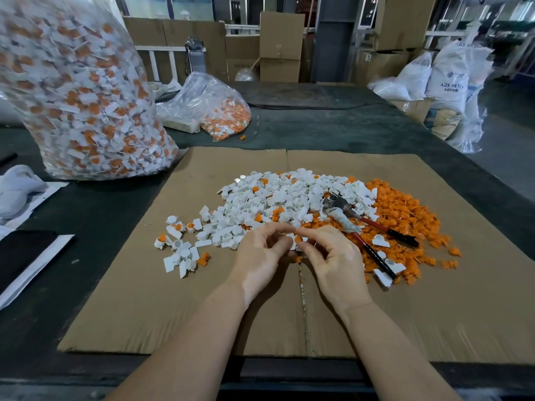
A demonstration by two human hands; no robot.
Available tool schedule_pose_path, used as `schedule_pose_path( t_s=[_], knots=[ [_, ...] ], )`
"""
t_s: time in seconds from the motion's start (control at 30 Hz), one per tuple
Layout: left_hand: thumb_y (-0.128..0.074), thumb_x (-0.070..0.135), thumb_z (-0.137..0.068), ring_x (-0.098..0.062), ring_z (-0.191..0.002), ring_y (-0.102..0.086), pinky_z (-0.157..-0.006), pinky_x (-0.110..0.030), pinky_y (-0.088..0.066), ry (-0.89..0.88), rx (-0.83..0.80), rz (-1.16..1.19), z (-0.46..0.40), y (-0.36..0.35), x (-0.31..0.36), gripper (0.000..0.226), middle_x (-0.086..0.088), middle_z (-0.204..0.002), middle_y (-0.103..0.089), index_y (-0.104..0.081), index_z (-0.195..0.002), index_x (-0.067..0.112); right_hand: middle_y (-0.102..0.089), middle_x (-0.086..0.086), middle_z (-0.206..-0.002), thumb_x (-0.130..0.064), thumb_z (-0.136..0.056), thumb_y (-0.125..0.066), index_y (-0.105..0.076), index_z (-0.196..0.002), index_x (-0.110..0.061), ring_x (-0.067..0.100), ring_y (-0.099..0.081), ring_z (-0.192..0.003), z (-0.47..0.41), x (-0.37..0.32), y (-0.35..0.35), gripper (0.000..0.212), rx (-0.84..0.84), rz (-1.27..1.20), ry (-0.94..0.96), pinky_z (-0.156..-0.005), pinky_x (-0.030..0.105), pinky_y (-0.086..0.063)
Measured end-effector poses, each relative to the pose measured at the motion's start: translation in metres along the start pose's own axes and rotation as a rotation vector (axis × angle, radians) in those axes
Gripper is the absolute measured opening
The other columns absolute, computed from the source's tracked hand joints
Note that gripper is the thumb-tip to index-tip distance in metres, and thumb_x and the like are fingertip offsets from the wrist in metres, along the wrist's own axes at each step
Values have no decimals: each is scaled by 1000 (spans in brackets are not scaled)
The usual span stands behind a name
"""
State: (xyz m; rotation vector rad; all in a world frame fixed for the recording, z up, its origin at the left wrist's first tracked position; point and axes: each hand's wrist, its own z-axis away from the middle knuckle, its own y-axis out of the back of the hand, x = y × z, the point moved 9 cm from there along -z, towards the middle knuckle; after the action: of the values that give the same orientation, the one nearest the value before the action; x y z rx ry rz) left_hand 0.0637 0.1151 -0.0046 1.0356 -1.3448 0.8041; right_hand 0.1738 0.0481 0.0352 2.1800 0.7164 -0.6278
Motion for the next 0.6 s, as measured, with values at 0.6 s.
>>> schedule_pose_path(
  t_s=[0.6],
  knots=[
    [-65,12,-87,-35,-80,-65,-83,-49,-53,-17,37,-61,-6,-3,4,8,-19,-77,-65,-68,-94,14,-65,-1,-92,-8,-83,-68,-69,-104,-10,14,-60,-89,-3,3,2,21,-20,86,-22,-80,29,-50]
  ],
)
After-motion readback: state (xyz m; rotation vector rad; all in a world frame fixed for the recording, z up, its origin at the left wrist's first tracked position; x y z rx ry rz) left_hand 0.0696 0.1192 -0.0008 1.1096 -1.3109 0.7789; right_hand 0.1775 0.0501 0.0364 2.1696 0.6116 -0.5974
